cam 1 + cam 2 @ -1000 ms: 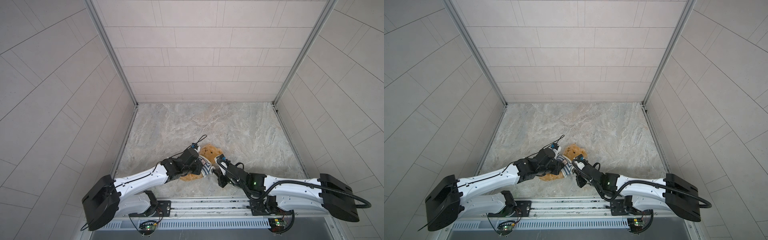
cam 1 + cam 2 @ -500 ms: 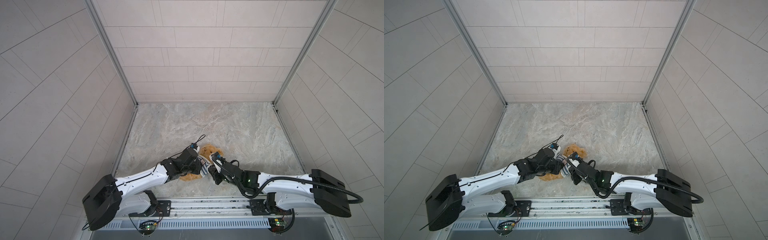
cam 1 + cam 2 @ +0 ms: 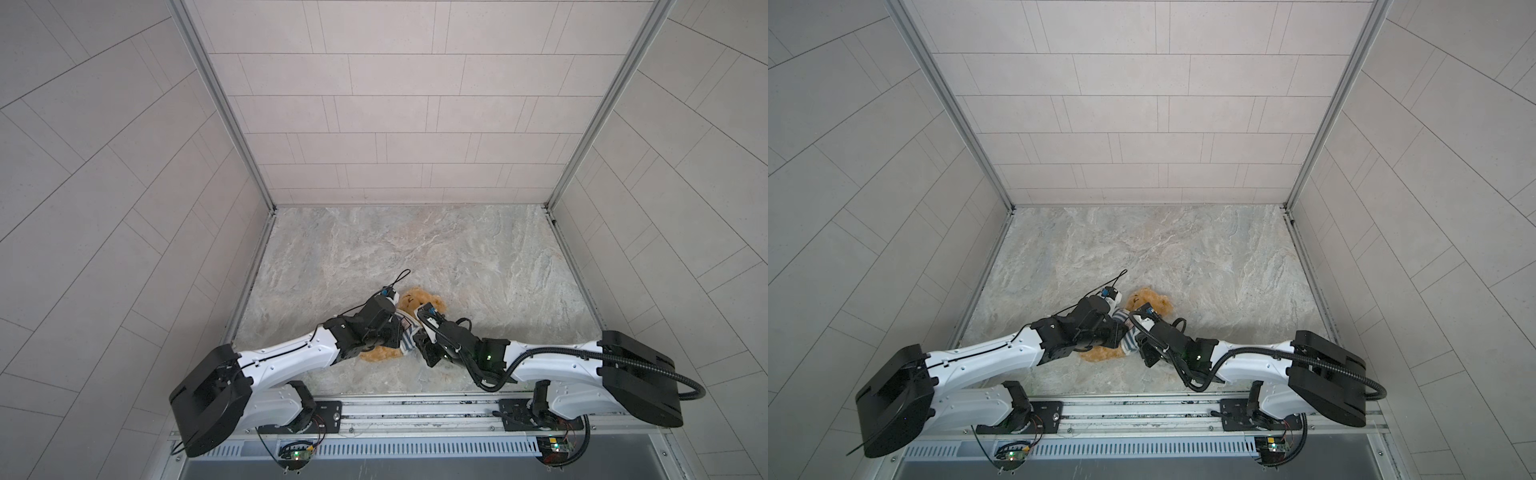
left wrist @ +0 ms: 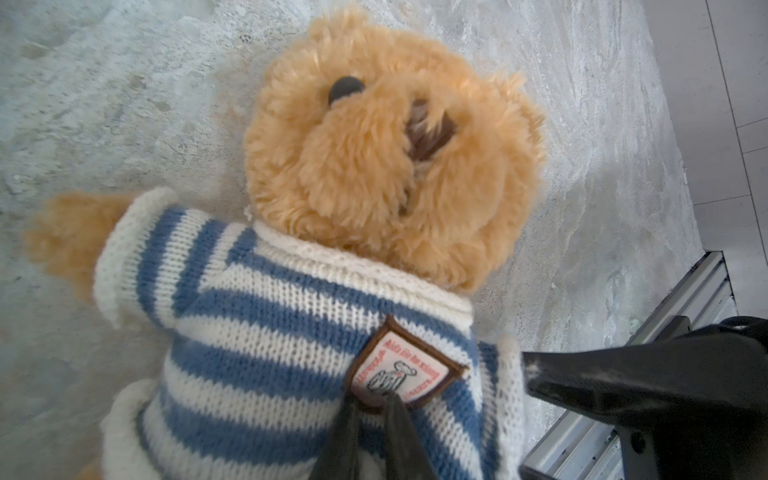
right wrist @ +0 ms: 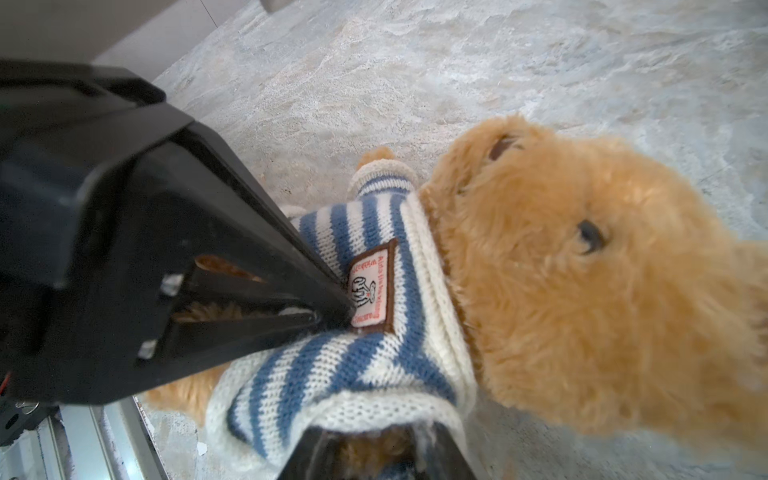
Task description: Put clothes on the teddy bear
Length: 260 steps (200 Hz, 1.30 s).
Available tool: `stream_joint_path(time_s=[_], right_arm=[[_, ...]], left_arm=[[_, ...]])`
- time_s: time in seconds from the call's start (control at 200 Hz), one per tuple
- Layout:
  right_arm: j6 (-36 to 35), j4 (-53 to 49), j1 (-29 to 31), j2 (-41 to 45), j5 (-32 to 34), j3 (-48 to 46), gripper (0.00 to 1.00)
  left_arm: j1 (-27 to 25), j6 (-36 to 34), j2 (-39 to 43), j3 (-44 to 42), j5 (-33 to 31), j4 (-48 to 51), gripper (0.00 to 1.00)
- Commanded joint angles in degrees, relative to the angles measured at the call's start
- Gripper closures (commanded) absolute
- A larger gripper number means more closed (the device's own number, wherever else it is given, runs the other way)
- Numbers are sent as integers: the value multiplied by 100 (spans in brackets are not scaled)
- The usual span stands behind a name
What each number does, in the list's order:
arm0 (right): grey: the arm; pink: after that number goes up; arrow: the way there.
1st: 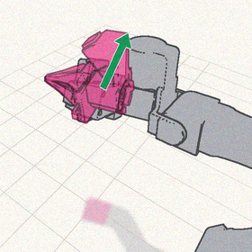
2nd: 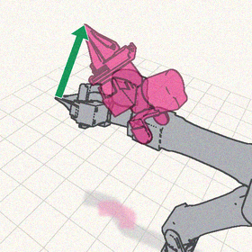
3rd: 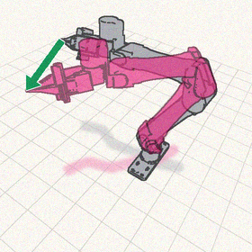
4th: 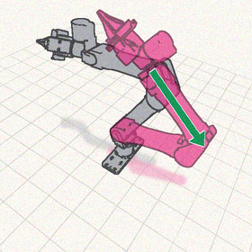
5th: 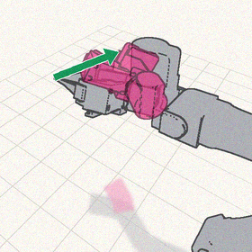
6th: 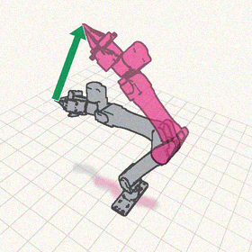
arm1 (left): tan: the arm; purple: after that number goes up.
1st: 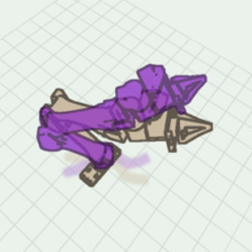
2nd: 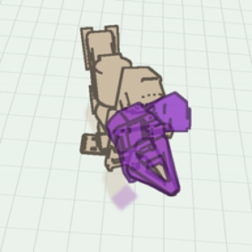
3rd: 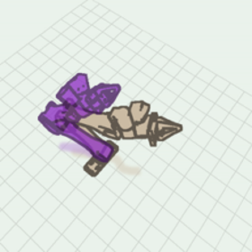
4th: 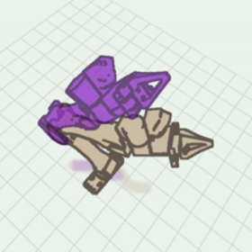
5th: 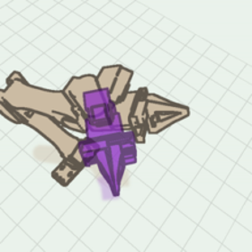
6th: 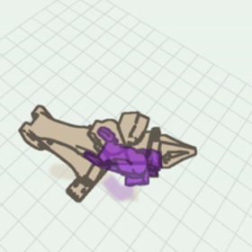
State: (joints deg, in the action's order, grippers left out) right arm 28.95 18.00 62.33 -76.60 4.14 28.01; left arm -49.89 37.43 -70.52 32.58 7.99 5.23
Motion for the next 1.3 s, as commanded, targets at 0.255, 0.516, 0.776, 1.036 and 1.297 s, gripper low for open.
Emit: stream_joint_path(time_s=[0.255, 0.516, 0.776, 1.036, 1.297], right_arm=[[-36, 252, -168, -560, -554, 183, 87], [66, -252, -168, 90, -385, 82, 100], [-84, -712, -159, 1195, -409, -217, 100], [108, -548, -165, 1885, -334, -605, 100], [783, 53, -159, 1661, 406, -793, 100]], left_arm=[[124, -96, -320, -338, 17, -5, 84], [318, -71, -252, -550, -31, -47, 87], [416, -121, -199, -656, -171, 28, 87], [447, -200, -96, -732, -301, 122, 87], [347, -51, 1018, -390, -114, 390, 76]])
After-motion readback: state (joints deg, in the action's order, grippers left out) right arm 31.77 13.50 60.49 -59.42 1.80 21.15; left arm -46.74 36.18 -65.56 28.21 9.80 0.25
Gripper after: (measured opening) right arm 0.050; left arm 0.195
